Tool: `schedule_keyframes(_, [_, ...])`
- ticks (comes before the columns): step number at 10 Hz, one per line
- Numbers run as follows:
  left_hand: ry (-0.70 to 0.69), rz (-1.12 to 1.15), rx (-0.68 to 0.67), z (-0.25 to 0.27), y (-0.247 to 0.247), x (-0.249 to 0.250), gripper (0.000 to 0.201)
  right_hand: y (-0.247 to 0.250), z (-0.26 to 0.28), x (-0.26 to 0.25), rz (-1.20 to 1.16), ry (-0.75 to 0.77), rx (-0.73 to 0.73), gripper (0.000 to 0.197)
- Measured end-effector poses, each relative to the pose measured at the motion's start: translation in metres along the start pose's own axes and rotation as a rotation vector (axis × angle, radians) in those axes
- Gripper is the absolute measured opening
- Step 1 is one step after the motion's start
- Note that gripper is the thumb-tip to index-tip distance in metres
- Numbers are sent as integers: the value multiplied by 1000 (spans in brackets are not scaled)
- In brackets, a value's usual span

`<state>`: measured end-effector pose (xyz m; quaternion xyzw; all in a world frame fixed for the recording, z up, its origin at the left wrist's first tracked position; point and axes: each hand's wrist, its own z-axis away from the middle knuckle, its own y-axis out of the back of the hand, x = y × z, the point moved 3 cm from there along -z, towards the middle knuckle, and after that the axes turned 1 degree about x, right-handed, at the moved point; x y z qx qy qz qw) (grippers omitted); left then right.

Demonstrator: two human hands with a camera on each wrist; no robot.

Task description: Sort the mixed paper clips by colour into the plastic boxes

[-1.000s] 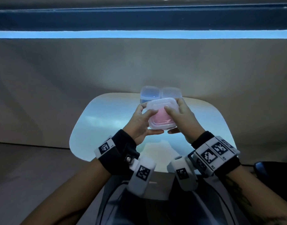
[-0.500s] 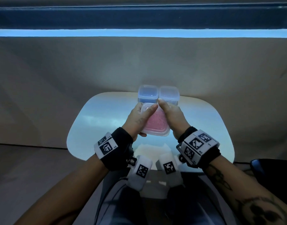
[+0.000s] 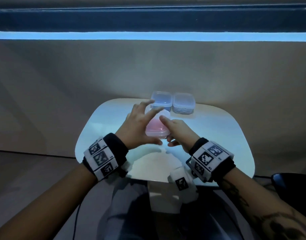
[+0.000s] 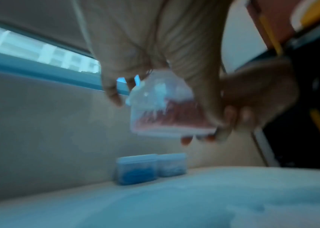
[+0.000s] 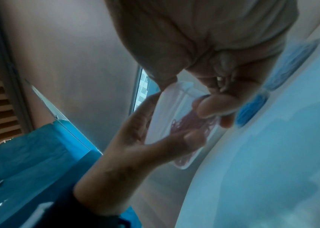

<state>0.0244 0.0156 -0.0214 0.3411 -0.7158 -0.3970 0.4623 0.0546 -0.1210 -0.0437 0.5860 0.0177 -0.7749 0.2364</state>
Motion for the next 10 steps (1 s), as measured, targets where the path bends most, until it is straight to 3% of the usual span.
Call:
schedule_keyframes(1, [-138, -65, 114, -16, 9, -15, 73, -1, -12, -25, 18, 23, -84, 46])
schedule_keyframes(2, [-20, -55, 42, -44, 13, -43, 69, 9, -35, -41, 369, 64, -112, 56])
schedule_keyframes(3, [87, -47, -42, -70, 6, -73, 63, 27, -61, -41, 922, 124, 45, 63])
schedule_keyframes(4, [151, -64, -98, -83, -4, -95, 56, 36, -75, -25, 1234, 82, 6, 68])
schedule_keyframes(7, [202, -271, -151, -108, -13, -115, 52, 32, -85, -17, 1244, 53, 1, 69])
schedule_keyframes(8, [169, -276, -99, -114, -16, -105, 36, 38, -88, -15, 1238, 31, 7, 67])
schedule_keyframes(10, [218, -364, -108, -122, -24, -93, 45, 49, -85, -22, 1206, 6, -27, 73])
